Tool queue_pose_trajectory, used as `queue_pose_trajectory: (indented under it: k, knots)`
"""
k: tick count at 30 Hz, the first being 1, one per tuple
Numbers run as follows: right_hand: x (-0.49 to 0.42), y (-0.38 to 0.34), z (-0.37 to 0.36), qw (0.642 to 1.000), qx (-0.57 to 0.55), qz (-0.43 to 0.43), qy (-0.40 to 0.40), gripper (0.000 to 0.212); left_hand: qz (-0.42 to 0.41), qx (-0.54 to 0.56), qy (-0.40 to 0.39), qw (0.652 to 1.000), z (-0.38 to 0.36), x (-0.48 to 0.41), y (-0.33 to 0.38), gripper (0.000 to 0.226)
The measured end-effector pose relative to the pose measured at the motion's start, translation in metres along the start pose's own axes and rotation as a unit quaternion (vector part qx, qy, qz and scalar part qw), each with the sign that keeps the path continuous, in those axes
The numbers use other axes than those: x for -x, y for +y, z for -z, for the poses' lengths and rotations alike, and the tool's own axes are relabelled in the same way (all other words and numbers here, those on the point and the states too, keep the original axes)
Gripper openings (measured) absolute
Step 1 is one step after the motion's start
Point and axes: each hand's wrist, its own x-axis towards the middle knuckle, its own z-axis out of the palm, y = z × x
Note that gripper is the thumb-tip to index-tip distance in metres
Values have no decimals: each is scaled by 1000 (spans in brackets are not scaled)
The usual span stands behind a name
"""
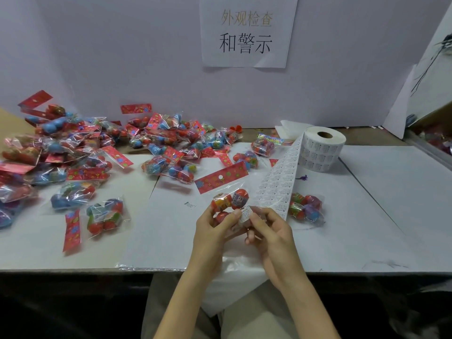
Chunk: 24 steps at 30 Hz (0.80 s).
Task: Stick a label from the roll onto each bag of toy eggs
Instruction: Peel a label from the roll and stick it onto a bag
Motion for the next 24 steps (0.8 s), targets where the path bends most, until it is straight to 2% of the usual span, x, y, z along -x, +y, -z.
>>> queue_pose_trajectory:
  k: [7,9,12,14,19,21,24]
  knots:
    - [-1,1,-4,998,33,26,44,23,0,-3,-22,1000,-1,1,-1,31]
    - [0,0,-3,999,28,23,34,17,4,-8,-25,1000,-1,1,0,29]
    - [0,-1,-2,1000,12,10,22,11,1,-15,-22,1000,-1,1,1,38]
    - [-1,0,-2,1000,8,6,23,12,-1,-16,-16,1000,-2,1,2,42]
    - [1,0,-4,999,-3,7,39,18,1,3,-6,1000,-3,3,2,37]
    - [2,1,-6,997,-10,22,67,20,3,-5,-5,1000,-4,2,2,44]
    - [6,7,-11,985,-19,74,158,21,8,-10,8,1000,-4,2,-1,51]
